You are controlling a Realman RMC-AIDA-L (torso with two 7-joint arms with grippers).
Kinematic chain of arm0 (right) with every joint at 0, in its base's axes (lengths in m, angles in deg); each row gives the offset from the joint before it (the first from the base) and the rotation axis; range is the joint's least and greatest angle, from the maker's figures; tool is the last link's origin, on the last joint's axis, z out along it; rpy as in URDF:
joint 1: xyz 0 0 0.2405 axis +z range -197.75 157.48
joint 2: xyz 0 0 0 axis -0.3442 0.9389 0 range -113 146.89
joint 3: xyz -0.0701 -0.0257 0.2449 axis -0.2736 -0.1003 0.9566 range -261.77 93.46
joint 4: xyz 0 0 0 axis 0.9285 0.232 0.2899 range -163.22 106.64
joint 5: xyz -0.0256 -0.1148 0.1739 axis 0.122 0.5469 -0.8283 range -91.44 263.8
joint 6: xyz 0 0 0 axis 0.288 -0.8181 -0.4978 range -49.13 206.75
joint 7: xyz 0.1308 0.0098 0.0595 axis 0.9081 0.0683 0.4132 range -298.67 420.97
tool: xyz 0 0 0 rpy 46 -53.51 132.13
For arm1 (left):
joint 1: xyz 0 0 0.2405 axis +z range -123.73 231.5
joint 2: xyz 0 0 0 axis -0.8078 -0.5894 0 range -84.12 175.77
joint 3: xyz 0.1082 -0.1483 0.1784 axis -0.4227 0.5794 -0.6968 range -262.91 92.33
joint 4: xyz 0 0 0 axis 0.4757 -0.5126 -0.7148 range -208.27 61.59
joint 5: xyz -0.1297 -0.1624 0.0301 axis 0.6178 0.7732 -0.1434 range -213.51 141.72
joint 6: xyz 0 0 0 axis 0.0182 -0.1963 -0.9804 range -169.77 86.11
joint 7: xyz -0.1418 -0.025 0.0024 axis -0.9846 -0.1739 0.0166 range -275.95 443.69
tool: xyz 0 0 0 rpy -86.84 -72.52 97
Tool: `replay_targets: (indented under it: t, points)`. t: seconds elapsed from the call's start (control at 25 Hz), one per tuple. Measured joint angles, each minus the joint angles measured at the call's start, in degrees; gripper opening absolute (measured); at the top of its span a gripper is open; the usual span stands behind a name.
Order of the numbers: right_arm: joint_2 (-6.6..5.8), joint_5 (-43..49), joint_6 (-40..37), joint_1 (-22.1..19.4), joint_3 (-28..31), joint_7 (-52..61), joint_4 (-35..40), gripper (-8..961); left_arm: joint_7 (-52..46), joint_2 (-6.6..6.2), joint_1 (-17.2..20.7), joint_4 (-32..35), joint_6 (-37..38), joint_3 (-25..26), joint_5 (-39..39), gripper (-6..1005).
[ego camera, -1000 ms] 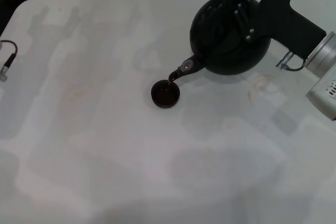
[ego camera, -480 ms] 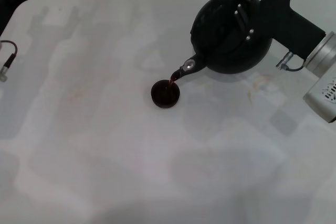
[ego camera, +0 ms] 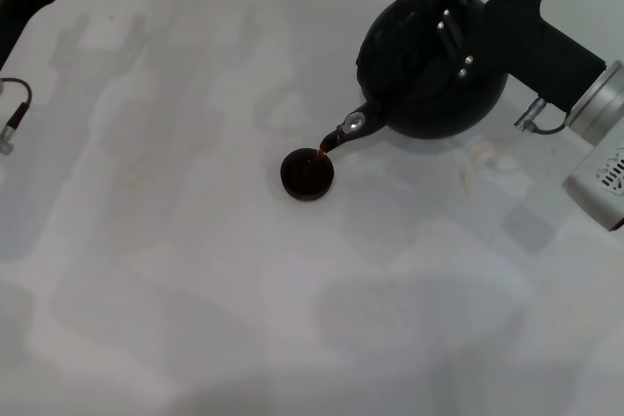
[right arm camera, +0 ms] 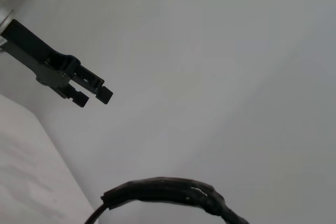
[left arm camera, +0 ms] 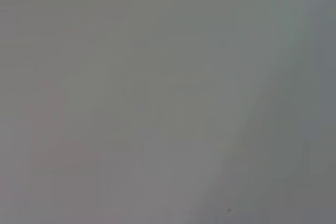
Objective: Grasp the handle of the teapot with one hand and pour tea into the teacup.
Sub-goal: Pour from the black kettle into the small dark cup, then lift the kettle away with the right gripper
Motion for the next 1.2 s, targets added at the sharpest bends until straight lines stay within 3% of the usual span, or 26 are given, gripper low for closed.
replay_targets:
  t: [0.84,1.2]
  points:
    - [0.00,0.3,0.1,0.0,-0.3,-0.1,-0.1,113,0.0,-0.02,0.1,0.0,0.1,-0.1,-0.2,888]
    - [-0.45,-0.1,-0.8,-0.3,0.3,16.0,-0.8,114,0.0,-0.10,0.2,0.0,0.3,-0.1,-0.2,888]
